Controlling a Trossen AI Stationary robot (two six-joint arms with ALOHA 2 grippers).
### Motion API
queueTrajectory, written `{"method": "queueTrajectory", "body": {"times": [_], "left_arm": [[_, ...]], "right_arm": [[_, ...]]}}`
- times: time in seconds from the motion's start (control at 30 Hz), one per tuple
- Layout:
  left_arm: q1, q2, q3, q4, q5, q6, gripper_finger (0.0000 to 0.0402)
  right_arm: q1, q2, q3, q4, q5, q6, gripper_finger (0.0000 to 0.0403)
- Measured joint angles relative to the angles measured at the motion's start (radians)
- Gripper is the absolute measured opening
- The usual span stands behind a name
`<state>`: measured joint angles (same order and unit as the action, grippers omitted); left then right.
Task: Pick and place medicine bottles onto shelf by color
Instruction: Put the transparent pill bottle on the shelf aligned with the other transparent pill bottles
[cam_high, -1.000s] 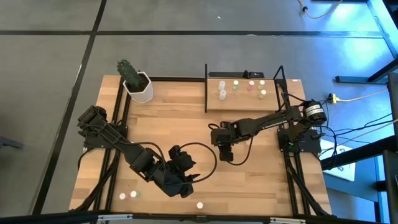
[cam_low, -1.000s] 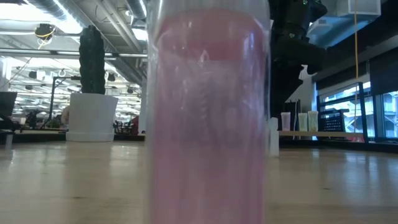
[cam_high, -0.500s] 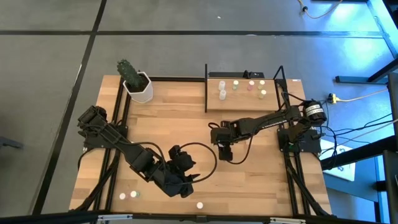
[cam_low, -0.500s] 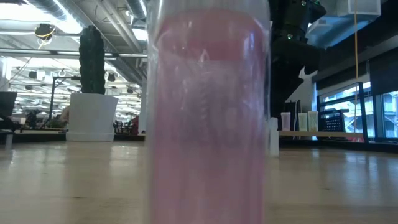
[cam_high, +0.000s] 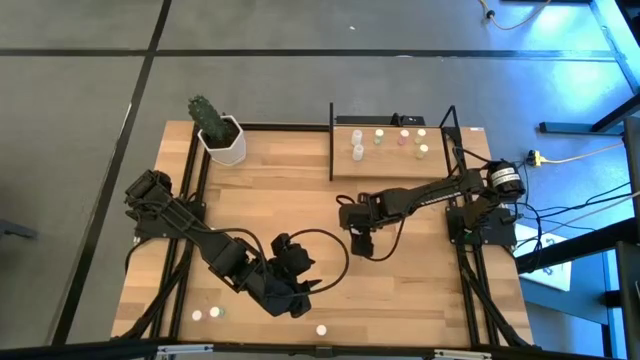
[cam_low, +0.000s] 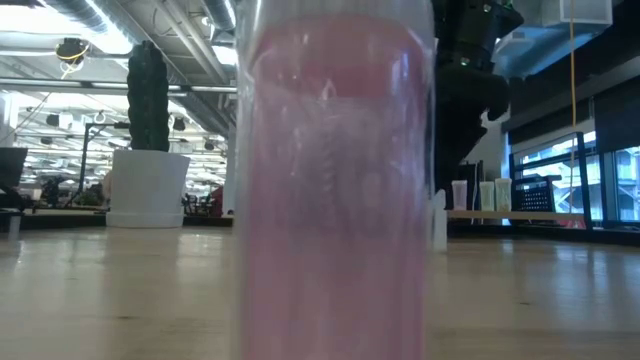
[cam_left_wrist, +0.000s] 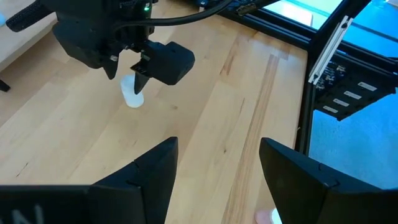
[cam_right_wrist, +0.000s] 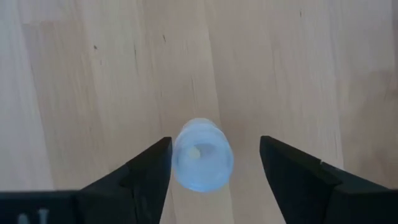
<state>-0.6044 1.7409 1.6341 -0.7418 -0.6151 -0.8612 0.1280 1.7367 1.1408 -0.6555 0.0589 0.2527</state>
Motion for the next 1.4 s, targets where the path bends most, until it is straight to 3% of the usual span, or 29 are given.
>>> {"method": "queueTrajectory", "body": {"times": [0.5, 0.83, 1.1, 1.23, 1.4], "left_arm": [[-0.003, 0.0, 0.0, -0.001, 0.0, 0.0, 0.022], [-0.003, 0.0, 0.0, -0.006, 0.0, 0.0, 0.022], [-0.003, 0.0, 0.0, -0.006, 0.0, 0.0, 0.022], [-0.003, 0.0, 0.0, -0.006, 0.0, 0.0, 0.022], [-0.003, 0.0, 0.0, -0.007, 0.0, 0.0, 0.022]], "right_arm": [[0.0, 0.037, 0.0, 0.012, -0.008, -0.021, 0.0238], [0.0, 0.037, 0.0, 0.011, -0.008, -0.026, 0.0138], [-0.039, 0.009, 0.0, 0.001, -0.052, -0.031, 0.0141], [-0.083, -0.016, 0.011, -0.061, -0.054, -0.053, 0.0158], [-0.142, -0.037, 0.08, -0.146, -0.054, -0.115, 0.0149]]}}
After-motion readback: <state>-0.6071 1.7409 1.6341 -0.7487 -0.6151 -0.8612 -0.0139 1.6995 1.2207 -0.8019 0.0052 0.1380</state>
